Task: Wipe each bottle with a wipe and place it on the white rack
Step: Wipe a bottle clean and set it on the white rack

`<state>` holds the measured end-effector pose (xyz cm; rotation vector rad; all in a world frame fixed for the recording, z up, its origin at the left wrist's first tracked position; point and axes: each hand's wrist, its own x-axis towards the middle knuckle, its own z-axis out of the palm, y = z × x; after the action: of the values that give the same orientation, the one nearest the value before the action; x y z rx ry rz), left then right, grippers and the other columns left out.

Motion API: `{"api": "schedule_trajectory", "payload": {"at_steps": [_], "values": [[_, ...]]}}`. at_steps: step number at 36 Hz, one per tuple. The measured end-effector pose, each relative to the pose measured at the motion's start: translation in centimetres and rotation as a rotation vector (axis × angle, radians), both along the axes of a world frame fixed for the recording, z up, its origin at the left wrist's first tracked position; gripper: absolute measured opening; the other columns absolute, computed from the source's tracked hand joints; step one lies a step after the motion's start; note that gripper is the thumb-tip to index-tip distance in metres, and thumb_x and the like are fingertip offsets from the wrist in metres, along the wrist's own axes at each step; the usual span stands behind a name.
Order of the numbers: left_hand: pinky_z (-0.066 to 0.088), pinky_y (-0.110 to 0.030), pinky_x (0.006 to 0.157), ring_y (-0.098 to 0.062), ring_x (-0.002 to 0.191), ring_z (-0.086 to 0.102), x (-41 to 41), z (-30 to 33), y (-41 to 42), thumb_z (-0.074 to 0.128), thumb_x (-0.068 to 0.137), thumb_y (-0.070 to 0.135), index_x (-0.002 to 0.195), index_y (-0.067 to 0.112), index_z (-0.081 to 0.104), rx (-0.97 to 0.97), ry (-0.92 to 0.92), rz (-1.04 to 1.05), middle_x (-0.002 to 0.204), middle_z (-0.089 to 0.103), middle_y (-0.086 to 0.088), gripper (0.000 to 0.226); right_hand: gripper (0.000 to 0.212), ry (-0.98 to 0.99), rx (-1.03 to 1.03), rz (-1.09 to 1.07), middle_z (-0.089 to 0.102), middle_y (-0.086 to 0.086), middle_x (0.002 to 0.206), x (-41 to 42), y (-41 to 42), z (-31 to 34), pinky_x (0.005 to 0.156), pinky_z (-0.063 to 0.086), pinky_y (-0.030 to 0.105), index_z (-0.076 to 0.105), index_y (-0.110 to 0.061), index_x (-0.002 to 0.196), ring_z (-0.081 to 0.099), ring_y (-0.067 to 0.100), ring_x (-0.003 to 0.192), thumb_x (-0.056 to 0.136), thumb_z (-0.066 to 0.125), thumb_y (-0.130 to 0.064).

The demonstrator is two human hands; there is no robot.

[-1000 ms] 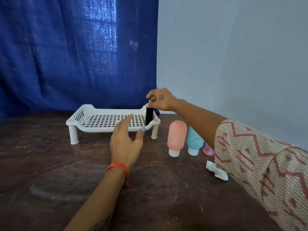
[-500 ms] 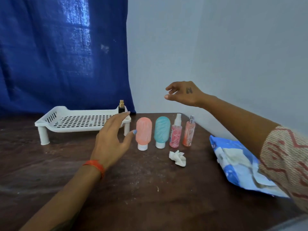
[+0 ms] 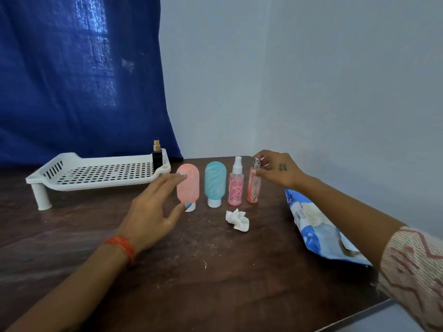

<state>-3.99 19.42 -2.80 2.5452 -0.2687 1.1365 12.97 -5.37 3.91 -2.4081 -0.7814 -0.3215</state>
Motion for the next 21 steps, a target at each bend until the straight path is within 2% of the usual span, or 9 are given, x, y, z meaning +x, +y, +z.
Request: {"api": "schedule_trajectory", "payload": {"at_steps": [8, 13, 16, 18, 21], "values": [[0.038, -0.027, 0.098, -0.019, 0.121, 0.051, -0.1, 0.1, -0.2, 0.076, 0.078, 0.018, 0.13, 0.016, 0.054, -0.018, -0.013, -0.012, 0.132, 0.056, -0.005, 0.057, 0.025, -0.063, 0.058, 0.007, 0.063, 0.002, 0.089, -2.2, -1.0, 0.9, 0.082, 0.05, 0.032, 0.063, -0.013, 0.105, 0.062, 0.021, 0.089, 0.083, 0.069, -0.02], [0.04, -0.026, 0.095, -0.017, 0.119, 0.051, -0.3, 0.7, -0.9, 0.073, 0.08, 0.024, 0.131, 0.016, 0.054, -0.08, -0.016, -0.027, 0.132, 0.056, -0.004, 0.055, 0.03, -0.13, 0.149, 0.059, 0.066, 0.001, 0.092, -5.1, -1.3, 1.9, 0.069, 0.046, 0.011, 0.062, -0.017, 0.111, 0.062, 0.009, 0.077, 0.082, 0.07, -0.023], [0.038, -0.023, 0.094, -0.006, 0.116, 0.046, -0.5, 0.9, -1.1, 0.067, 0.081, 0.036, 0.131, 0.018, 0.053, -0.097, -0.018, -0.047, 0.132, 0.056, -0.002, 0.055, 0.031, -0.127, 0.181, 0.119, 0.068, 0.001, 0.093, -7.1, -0.5, 2.2, 0.067, 0.046, 0.006, 0.062, -0.018, 0.111, 0.062, 0.004, 0.075, 0.082, 0.07, -0.023], [0.038, -0.022, 0.093, 0.001, 0.112, 0.042, -0.5, 1.0, -1.2, 0.061, 0.08, 0.04, 0.131, 0.02, 0.053, -0.11, -0.026, -0.059, 0.131, 0.056, -0.001, 0.055, 0.031, -0.101, 0.206, 0.168, 0.069, 0.001, 0.093, -8.3, 0.4, 2.2, 0.072, 0.049, 0.01, 0.063, -0.019, 0.11, 0.065, 0.007, 0.077, 0.08, 0.072, -0.022], [0.047, -0.027, 0.088, -0.003, 0.11, 0.047, -0.5, 1.1, -1.4, 0.056, 0.082, 0.04, 0.134, 0.02, 0.05, -0.17, -0.011, -0.094, 0.131, 0.056, 0.0, 0.055, 0.027, -0.043, 0.231, 0.246, 0.069, -0.001, 0.093, -9.6, 2.2, 1.7, 0.08, 0.054, 0.027, 0.064, -0.019, 0.106, 0.066, 0.012, 0.081, 0.08, 0.072, -0.022]]}}
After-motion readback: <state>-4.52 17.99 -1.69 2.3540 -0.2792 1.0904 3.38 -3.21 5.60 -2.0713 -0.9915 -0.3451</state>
